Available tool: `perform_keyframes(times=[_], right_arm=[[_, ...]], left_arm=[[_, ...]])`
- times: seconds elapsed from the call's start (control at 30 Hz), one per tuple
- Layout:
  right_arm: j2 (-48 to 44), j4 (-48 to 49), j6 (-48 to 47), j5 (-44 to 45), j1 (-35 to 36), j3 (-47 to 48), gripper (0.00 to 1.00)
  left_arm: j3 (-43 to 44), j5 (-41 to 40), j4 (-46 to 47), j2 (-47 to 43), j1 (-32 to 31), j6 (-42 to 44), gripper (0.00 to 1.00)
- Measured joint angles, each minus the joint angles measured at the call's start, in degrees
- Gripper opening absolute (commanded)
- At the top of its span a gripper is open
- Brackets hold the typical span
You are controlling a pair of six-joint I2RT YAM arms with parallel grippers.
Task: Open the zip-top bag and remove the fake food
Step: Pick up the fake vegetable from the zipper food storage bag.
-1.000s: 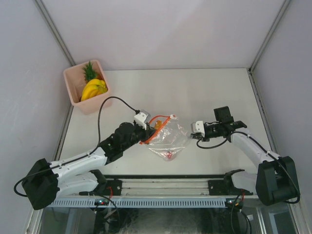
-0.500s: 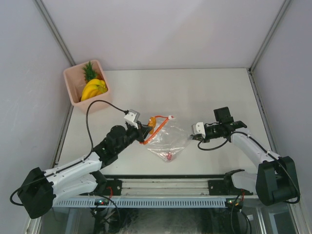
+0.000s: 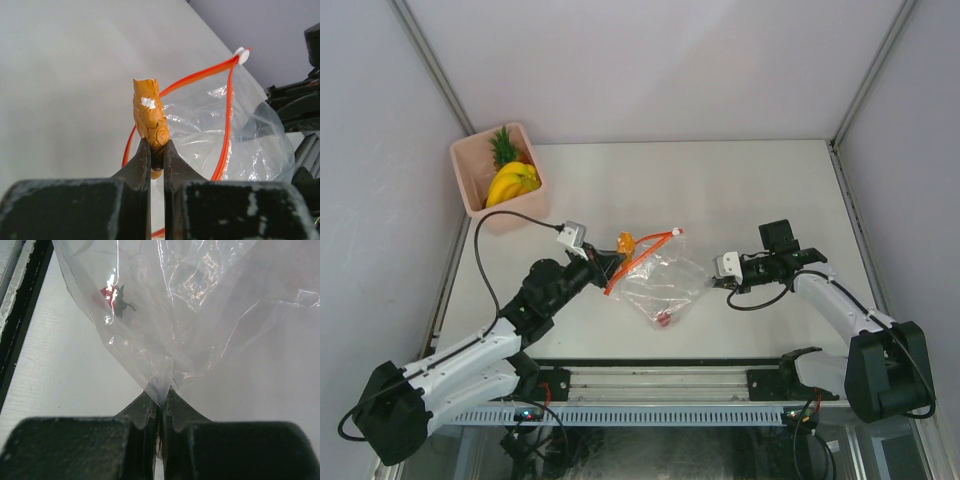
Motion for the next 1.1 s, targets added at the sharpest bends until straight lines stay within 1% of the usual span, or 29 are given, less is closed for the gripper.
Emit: perform_keyframes(times=[0.37, 0.53, 0.8, 1.1], right_arm=[[0.0, 0.1, 0.4, 0.0, -0.2, 0.0, 0.0], [0.0, 0.1, 0.5, 0.0, -0.5, 0.0, 0.0], [0.0, 0.2, 0.5, 0.1, -0.5, 0.0, 0.0], [0.0, 0.2, 0.5, 0.2, -0.5, 0.0, 0.0]], left_arm=[[-0.3, 5.8, 1.0, -4.9, 6.1, -5.2, 0.0], [-0.3, 9.2, 0.9, -6.2, 10.4, -7.1, 0.0], [-0.3, 14.8, 1.0, -5.7, 22.1, -10.2, 0.0], [0.6, 21.6, 1.8, -0.4, 33.7, -13.9, 0.0]])
